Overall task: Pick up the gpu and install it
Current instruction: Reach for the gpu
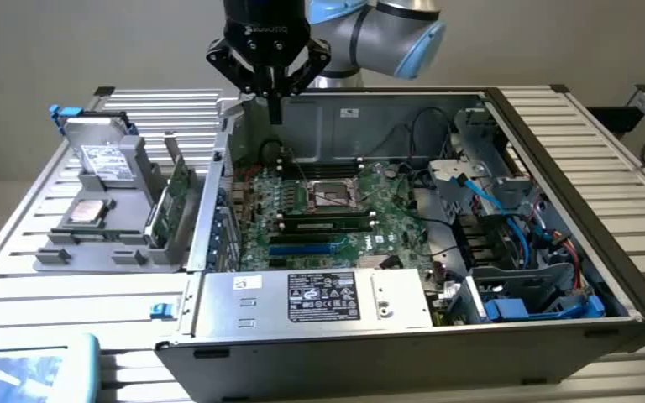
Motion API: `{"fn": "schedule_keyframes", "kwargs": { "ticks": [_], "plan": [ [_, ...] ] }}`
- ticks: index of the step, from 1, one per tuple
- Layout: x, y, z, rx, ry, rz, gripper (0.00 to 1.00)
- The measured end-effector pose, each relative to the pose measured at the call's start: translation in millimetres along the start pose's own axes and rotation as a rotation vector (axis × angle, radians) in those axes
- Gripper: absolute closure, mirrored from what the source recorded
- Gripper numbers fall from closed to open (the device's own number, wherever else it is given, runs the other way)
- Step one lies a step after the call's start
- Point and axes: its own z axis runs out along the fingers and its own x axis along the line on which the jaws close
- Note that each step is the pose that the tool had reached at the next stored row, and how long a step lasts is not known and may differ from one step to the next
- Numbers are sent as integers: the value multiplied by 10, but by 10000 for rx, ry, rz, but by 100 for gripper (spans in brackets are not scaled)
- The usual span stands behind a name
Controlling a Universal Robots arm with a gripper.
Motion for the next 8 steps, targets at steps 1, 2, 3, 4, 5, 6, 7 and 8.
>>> {"fn": "schedule_keyframes", "kwargs": {
  "ticks": [1,2,3,4,5,6,7,8],
  "plan": [
    [0,0,0,0,0,0,89],
    [0,-1,0,1,0,0,89],
    [0,-1,0,0,0,0,89],
    [0,-2,0,0,0,0,89],
    [0,-2,0,0,0,0,89],
    [0,-3,0,1,0,0,89],
    [0,-3,0,0,0,0,89],
    [-1,-4,0,0,0,0,89]
  ]
}}
